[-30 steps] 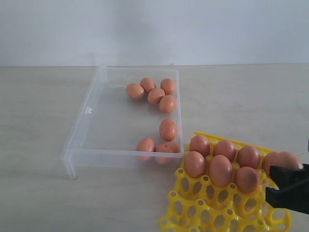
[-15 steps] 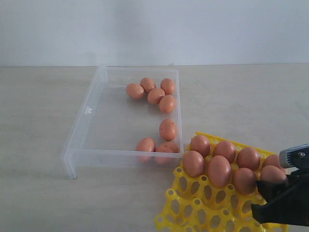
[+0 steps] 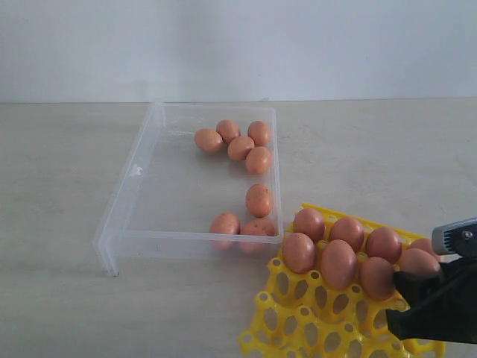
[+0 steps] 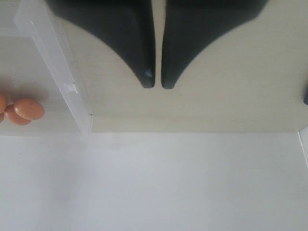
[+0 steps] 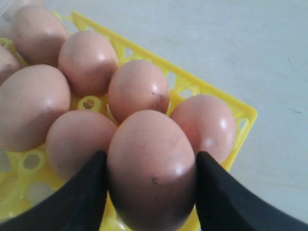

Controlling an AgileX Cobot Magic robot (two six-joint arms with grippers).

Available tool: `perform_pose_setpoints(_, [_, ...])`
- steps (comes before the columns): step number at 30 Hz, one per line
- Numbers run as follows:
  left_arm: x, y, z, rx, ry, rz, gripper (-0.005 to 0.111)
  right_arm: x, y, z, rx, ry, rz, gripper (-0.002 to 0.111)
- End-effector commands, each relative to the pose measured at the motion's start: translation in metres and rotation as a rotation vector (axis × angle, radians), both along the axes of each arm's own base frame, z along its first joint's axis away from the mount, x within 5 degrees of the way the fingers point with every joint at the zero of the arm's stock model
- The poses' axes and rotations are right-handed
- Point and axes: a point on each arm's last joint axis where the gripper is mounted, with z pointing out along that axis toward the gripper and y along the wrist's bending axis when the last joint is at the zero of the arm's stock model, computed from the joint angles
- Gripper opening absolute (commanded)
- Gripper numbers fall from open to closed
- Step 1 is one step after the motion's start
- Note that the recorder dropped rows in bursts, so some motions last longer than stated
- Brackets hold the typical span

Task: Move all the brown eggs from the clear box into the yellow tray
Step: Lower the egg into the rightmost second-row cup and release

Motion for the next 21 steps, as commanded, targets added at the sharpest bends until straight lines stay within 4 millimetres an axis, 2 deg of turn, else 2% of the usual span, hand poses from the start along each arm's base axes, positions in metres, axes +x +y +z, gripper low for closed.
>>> perform_pose_setpoints(1, [0.0,0.0,-0.001,0.002,-0.004,0.0,0.004,-0.001,0.001,-0.002,-0.002,0.019,0.013,0.041])
perform_pose_setpoints(11, [0.0,0.0,-0.001,0.002,-0.004,0.0,0.004,-0.003,0.001,-0.003,0.032,0.051,-0.006,0.061])
perform_pose_setpoints(17, [0.0,0.0,-0.001,0.002,-0.004,0.0,0.004,-0.001,0.002,-0.002,0.034,0.036,-0.009,0.061])
perform_pose_setpoints(21, [0.0,0.0,-0.001,0.002,-0.004,0.0,0.004,0.008,0.006,0.012,0.068,-0.032,-0.007,0.061])
